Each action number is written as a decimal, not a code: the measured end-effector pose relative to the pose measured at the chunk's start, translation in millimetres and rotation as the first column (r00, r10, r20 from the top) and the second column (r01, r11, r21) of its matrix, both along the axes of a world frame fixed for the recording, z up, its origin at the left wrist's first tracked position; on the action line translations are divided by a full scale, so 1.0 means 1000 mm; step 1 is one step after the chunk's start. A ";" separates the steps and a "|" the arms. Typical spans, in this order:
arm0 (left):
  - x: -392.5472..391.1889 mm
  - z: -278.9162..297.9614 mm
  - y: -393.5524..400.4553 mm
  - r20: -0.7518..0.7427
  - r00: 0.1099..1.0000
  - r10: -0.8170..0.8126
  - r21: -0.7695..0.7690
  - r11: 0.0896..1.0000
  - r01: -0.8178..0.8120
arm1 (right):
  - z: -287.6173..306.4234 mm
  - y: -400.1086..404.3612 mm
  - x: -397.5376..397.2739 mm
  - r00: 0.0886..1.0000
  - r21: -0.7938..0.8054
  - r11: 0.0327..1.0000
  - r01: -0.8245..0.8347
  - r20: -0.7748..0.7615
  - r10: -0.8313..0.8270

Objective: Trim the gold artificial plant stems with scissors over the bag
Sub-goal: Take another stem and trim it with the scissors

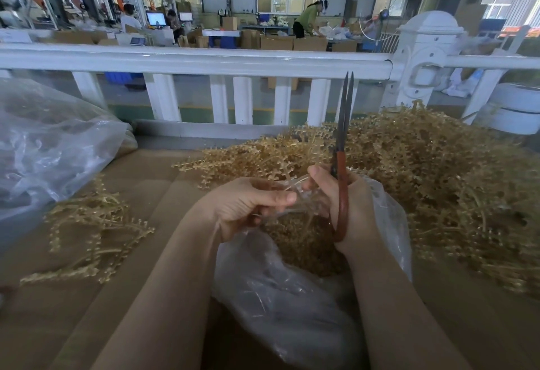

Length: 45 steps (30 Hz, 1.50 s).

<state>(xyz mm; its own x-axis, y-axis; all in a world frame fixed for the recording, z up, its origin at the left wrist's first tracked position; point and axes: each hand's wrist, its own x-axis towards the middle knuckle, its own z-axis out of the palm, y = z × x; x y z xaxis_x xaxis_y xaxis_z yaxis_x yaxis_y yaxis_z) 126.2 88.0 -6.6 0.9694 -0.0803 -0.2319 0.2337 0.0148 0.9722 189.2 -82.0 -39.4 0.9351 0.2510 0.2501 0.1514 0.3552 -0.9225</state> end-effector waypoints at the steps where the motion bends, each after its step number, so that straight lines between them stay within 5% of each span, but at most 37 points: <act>1: 0.000 0.001 -0.002 0.005 1.000 -0.011 0.013 1.000 0.011 | 0.000 0.000 0.000 1.000 -0.007 1.000 0.000 0.014 0.000; 5: 0.002 0.001 -0.005 0.054 0.998 0.028 0.015 0.999 -0.029 | -0.001 0.002 -0.001 1.000 -0.023 1.000 0.008 0.029 -0.007; 12: 0.003 0.004 0.005 0.183 0.955 0.236 -0.202 0.959 -0.198 | 0.003 0.003 -0.004 0.995 -0.111 0.990 0.092 0.053 -0.086; 20: 0.004 0.007 0.014 0.274 0.860 0.431 -0.286 0.890 -0.355 | -0.002 0.005 -0.007 0.946 -0.422 0.882 0.211 0.315 -0.075; 30: 0.000 0.008 0.020 0.434 0.815 0.383 -0.205 0.923 -0.325 | -0.006 0.008 -0.008 0.839 -0.673 0.585 0.452 0.544 -0.022; 45: -0.005 0.011 0.019 0.460 0.827 0.323 -0.146 0.946 -0.288 | -0.002 0.006 -0.012 0.764 -0.616 0.568 0.545 0.645 -0.032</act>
